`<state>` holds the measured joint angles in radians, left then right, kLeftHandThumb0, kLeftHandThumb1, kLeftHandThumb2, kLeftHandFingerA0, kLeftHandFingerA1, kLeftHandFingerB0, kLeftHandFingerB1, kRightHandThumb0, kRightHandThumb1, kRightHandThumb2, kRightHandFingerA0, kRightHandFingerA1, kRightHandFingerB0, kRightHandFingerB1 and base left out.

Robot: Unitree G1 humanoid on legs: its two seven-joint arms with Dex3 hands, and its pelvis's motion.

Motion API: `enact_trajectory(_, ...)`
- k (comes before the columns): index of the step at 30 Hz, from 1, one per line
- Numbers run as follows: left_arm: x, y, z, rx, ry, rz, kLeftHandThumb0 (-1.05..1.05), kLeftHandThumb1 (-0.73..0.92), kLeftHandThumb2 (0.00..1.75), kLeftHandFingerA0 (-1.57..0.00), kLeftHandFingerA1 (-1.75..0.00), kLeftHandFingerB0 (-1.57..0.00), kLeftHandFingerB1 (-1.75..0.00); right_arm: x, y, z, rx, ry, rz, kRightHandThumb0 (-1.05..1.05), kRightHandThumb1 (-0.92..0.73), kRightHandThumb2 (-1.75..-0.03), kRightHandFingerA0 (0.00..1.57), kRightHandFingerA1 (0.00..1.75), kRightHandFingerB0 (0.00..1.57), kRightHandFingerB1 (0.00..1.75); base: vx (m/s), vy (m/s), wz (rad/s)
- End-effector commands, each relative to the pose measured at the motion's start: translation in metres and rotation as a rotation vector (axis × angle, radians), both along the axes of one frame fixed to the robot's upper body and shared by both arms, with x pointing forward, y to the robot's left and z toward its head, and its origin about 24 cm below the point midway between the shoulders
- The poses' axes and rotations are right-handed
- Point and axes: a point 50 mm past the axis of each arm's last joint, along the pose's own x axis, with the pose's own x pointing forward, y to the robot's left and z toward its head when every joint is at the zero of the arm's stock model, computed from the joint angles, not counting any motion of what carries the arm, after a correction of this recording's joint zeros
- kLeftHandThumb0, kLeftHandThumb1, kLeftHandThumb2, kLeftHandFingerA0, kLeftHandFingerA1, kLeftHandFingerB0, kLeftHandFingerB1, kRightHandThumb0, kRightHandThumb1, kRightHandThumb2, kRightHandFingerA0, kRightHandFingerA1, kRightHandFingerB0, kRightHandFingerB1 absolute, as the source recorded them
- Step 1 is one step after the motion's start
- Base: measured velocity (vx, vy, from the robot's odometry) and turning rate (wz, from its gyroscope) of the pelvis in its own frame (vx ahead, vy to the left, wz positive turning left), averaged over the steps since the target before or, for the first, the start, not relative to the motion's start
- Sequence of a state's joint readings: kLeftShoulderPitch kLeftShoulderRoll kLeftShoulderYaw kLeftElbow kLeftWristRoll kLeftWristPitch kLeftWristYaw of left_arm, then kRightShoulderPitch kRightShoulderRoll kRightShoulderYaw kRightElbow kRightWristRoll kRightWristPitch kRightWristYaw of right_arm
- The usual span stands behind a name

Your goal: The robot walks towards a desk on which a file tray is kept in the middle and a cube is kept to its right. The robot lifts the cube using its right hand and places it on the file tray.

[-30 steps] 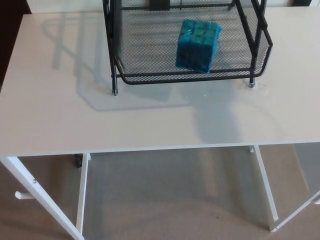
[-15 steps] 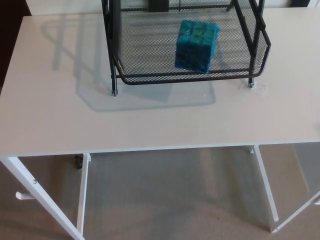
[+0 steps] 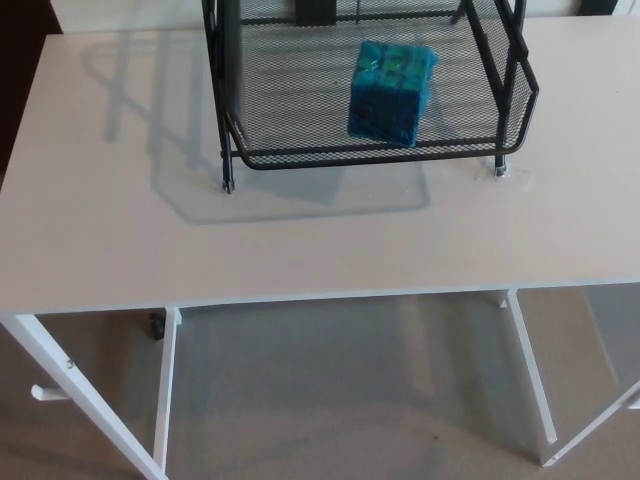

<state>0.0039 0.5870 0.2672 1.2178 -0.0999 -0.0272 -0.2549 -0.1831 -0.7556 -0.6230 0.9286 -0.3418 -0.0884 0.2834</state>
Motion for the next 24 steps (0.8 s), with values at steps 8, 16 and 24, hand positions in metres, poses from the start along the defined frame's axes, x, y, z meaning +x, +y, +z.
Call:
enact_trajectory(8, -0.01, 0.012, 0.008, 0.049, 0.002, 0.058, -1.05, 0.7, 1.42, -0.83, -1.33, -0.58, -1.31, -0.162, 0.024, -0.132, 0.695, -0.239, -0.97, -0.23, -0.64, -0.69, 0.9, 1.58, 0.48, 0.44, 0.0, 0.0, 0.0)
enact_trajectory(16, -0.012, 0.014, 0.01, 0.053, 0.017, 0.045, -1.05, 0.9, 1.03, -0.69, -1.39, -0.45, -1.42, -0.136, 0.034, -0.141, 0.669, 0.011, -0.777, -0.43, -0.67, -0.59, 0.91, 1.55, 0.7, 0.56, 0.0, 0.0, 0.0)
enact_trajectory(24, -0.005, 0.015, 0.011, 0.022, 0.052, 0.051, -1.05, 0.81, 1.02, -0.71, -1.35, -0.44, -1.3, -0.113, 0.047, -0.151, 0.619, 0.095, -0.66, -0.39, -0.61, -0.59, 0.09, 0.45, 0.2, 0.29, 0.0, 0.0, 0.0)
